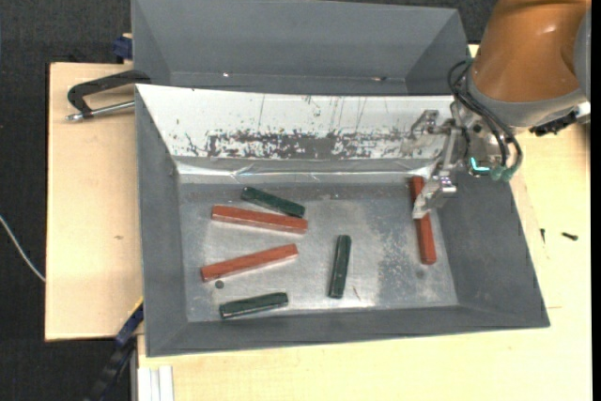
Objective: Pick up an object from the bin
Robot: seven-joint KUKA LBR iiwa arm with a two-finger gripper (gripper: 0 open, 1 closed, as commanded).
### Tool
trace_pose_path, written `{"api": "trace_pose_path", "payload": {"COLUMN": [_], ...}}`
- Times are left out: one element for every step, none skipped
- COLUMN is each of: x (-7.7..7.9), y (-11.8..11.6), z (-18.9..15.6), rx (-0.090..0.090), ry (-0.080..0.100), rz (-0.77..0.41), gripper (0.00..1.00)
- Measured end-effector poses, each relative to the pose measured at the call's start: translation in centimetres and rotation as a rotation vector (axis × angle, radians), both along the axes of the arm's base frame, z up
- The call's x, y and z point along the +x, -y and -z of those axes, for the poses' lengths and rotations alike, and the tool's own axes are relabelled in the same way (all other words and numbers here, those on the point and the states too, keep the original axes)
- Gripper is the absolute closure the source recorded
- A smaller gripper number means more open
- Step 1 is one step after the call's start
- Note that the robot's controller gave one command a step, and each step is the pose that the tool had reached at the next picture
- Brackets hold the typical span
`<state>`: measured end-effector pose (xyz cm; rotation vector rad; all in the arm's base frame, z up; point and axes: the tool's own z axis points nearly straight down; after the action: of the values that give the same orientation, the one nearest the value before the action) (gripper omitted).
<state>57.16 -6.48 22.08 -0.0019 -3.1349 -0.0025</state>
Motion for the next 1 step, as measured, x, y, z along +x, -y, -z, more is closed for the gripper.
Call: {"api": "trace_pose_path", "payload": {"x": [0.16], "y": [-0.02], "z": [-0.43], "rx": [-0.001], "ry": [0.008], "rz": [-0.001], "gripper": [0.0]}}
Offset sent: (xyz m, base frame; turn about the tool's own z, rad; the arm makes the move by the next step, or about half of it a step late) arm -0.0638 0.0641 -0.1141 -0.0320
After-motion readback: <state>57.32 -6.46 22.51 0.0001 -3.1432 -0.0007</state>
